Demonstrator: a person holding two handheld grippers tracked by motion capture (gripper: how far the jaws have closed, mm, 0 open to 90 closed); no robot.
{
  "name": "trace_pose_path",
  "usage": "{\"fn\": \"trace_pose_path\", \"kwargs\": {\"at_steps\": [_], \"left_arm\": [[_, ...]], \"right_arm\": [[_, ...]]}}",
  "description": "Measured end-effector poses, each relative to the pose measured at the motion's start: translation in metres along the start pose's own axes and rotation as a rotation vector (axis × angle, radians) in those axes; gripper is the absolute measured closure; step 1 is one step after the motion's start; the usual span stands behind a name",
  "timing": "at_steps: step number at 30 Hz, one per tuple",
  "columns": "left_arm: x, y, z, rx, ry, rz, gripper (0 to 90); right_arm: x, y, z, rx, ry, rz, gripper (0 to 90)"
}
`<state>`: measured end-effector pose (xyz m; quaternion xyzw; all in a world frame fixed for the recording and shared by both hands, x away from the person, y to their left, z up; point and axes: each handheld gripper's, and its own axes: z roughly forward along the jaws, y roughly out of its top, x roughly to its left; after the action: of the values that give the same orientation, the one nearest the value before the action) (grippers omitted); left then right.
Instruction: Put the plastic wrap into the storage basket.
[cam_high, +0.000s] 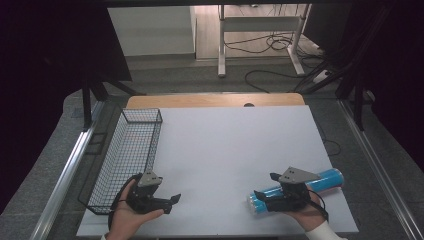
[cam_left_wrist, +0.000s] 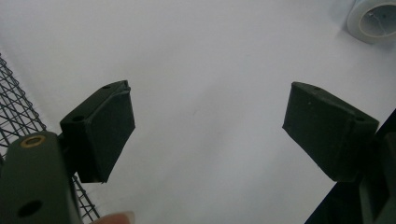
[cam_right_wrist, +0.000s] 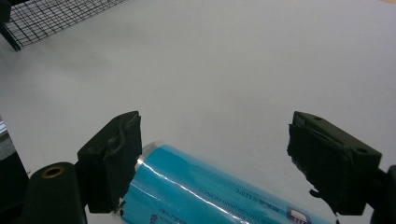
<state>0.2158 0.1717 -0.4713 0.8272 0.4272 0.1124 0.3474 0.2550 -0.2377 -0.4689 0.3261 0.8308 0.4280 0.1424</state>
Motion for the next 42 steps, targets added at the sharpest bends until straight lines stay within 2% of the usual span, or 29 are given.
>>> {"fn": "trace_pose_path", "kwargs": {"at_steps": [12,22,29,33,42], "left_arm": [[0.002,0.000,-0.002,-0.004,0.008,-0.006,15.5],[0.003,0.000,-0.004,-0.009,0.002,-0.008,15.5],[0.004,0.000,-0.004,-0.007,0.004,-0.008,15.5],[0.005,0.000,-0.004,-0.009,0.006,-0.010,15.4],[0.007,-0.001,-0.004,-0.007,0.006,-0.010,15.1]], "right_arm": [[-0.003,0.001,-0.003,-0.002,0.002,0.019,18.7],[-0.002,0.003,-0.002,0.008,0.006,0.006,20.6],[-0.010,0.008,-0.014,0.003,0.005,0.026,25.0],[-0.018,0.008,-0.021,0.005,-0.016,0.035,25.7],[-0.038,0.007,-0.038,0.019,-0.098,0.070,29.1]]}}
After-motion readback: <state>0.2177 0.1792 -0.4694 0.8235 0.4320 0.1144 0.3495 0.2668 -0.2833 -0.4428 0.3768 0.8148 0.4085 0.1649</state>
